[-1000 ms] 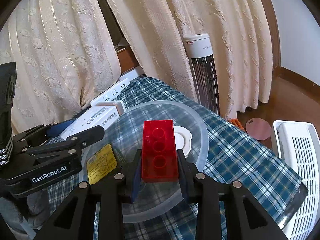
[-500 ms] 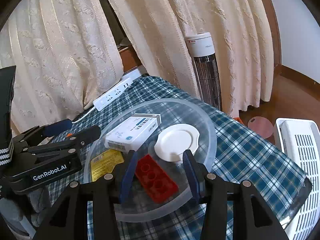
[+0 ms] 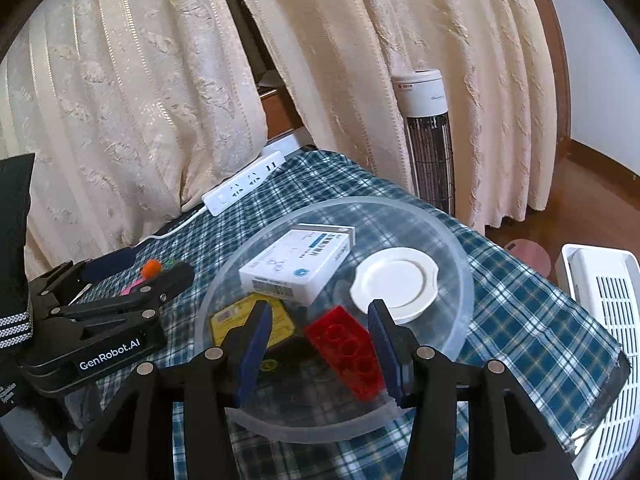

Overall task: Organize objects
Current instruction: 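Lower the medicine box into the bowl with the left gripper while the right gripper releases the red brick, then withdraw both grippers from the bowl toward the remaining toys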

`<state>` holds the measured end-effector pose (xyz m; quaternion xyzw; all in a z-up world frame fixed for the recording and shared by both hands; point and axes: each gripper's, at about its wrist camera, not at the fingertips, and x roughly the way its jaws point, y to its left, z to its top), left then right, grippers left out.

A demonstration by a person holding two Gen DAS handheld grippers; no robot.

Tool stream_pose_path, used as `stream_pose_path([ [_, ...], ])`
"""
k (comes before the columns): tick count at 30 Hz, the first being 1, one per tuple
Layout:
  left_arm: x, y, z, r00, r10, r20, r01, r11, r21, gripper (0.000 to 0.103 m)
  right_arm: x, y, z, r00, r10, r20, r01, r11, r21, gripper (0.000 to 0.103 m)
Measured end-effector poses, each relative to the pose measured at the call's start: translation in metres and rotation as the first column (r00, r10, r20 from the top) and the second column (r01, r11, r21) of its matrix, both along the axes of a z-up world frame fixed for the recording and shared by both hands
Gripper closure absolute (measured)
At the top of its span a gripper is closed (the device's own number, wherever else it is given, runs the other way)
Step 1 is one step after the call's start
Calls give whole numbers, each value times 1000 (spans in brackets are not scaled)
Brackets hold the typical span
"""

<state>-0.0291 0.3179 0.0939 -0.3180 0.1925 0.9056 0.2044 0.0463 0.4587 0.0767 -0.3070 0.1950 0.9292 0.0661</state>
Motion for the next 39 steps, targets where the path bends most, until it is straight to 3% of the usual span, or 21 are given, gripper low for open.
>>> stream_pose_path([
  [24, -18, -113, 0, 987, 159, 19, -160, 986, 49, 22, -32, -87, 13, 990, 140, 29, -141, 989, 43, 47],
  [39, -50, -207, -2, 942, 331, 48, -334, 939, 80, 22, -65, -149, 8, 960, 266, 84, -270, 962, 37, 47],
])
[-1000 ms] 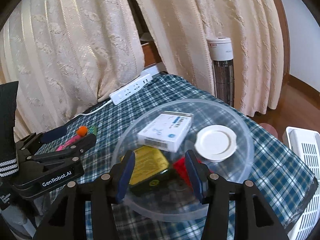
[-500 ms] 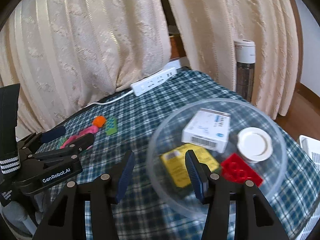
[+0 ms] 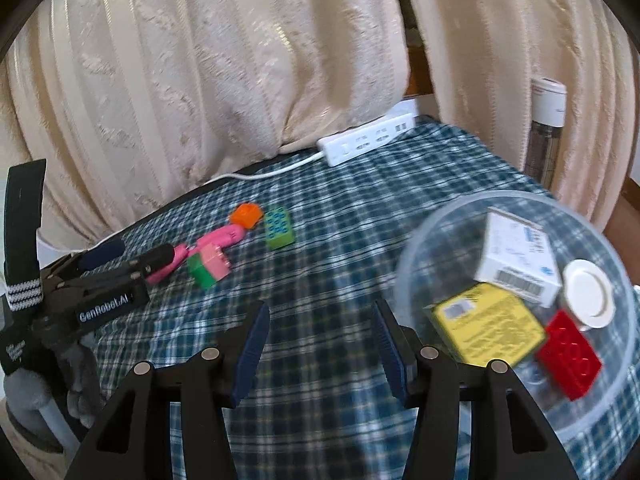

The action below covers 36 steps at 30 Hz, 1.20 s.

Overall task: Organize objects
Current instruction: 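Withdraw both grippers from the bowl toward the remaining toys, then grasp the green-and-pink brick with the right gripper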

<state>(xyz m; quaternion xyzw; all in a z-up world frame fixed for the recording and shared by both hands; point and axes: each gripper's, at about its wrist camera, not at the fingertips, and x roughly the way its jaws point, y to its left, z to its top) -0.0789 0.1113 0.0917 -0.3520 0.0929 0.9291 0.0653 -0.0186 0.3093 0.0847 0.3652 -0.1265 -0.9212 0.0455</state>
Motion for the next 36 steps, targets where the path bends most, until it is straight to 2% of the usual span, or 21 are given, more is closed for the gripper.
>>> stream_pose_path([
  [9, -20, -44, -4, 996, 85, 26, -86, 996, 16, 22, -25, -39, -3, 995, 95, 31, -96, 995, 27, 47],
  [21, -37, -67, -10, 990, 131, 59, -133, 991, 26, 22, -63, -78, -13, 978, 193, 83, -195, 980, 26, 47],
  [25, -43, -74, -13, 987, 147, 72, -149, 989, 25, 22, -78, -91, -20, 971, 219, 97, -223, 974, 37, 37],
  [36, -58, -96, -22, 972, 207, 109, -211, 977, 34, 22, -117, -114, -35, 961, 240, 135, -251, 965, 74, 36],
])
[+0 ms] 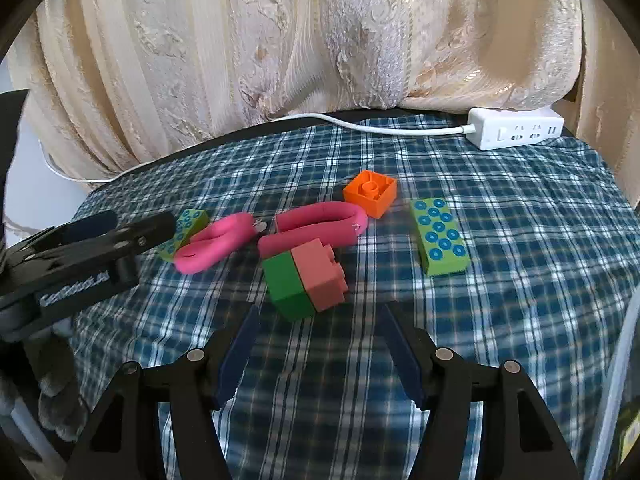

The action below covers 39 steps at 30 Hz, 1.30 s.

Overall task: Organize objects
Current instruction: 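Grasp the green-and-pink brick with the right gripper, then grasp the large green blue-dotted brick with the left gripper while the right gripper holds its brick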

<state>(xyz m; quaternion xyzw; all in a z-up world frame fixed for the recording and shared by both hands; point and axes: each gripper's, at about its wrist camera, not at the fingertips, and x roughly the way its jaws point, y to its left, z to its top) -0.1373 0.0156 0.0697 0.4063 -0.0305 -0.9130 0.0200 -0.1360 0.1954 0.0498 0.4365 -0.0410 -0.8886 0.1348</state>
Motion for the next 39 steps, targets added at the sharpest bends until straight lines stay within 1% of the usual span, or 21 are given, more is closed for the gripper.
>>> stream_pose_path([
  [3, -2, -4, 0, 1000, 6, 2, -6, 1000, 8, 22, -9, -6, -3, 1000, 0, 8, 0, 1000, 13, 36],
  [8, -8, -9, -9, 999, 20, 29, -20, 1000, 12, 22, -22, -14, -7, 1000, 4, 16, -4, 1000, 10, 36],
  [14, -12, -11, -16, 999, 26, 46, -26, 1000, 8, 22, -28, -22, -12, 1000, 9, 20, -9, 1000, 16, 36],
  [17, -15, -13, -20, 998, 31, 56, -32, 999, 7, 22, -28, -25, -13, 1000, 12, 6, -12, 999, 34, 37],
  [18, -15, -14, -21, 998, 32, 59, -32, 999, 6, 22, -29, -25, -13, 1000, 13, 1, -13, 999, 39, 39],
  [20, -17, -14, -23, 997, 33, 65, -33, 999, 4, 22, -28, -27, -13, 1000, 11, -12, -10, 998, 61, 48],
  [25, -19, -17, -27, 997, 37, 74, -37, 999, 2, 22, -27, -27, -13, 999, 14, -31, -12, 997, 75, 49],
  [33, -23, -21, -33, 995, 44, 86, -44, 999, 2, 22, -23, -13, -12, 999, -26, -27, 26, 999, 30, 49],
  [39, -25, -22, -37, 995, 46, 93, -47, 999, 0, 22, -19, -11, -12, 999, -26, -34, 27, 999, 26, 49],
])
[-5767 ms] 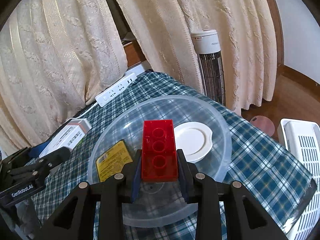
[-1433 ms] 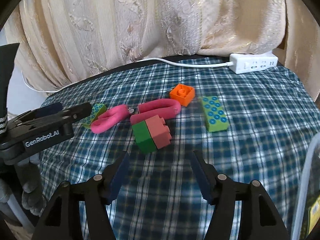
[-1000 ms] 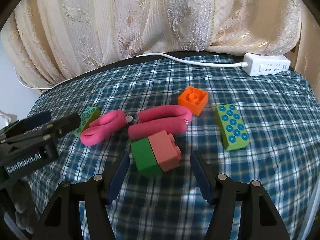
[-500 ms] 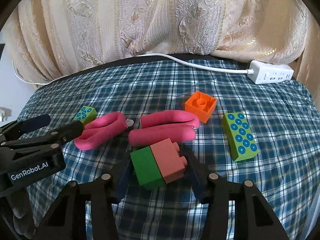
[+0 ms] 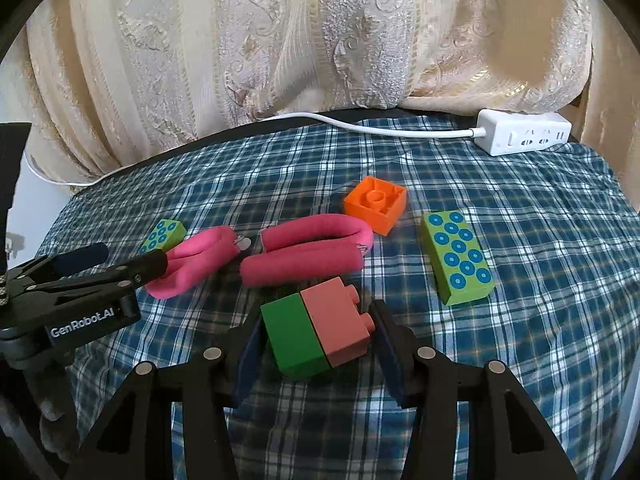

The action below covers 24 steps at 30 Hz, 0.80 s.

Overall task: Organize objects
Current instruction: 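Grasp the large green blue-dotted brick with the left gripper while the right gripper holds its brick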

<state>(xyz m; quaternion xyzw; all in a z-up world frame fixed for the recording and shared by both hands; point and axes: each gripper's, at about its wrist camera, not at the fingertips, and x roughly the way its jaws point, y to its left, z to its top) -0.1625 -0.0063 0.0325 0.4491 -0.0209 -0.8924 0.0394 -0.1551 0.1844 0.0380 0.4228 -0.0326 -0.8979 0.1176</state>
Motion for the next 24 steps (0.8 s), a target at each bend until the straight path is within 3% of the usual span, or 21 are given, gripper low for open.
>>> stream_pose_path([
  [24, -6, -12, -6, 1000, 1, -5, -1, 1000, 31, 16, 3, 3, -1, 1000, 16, 6, -15, 1000, -27, 49],
])
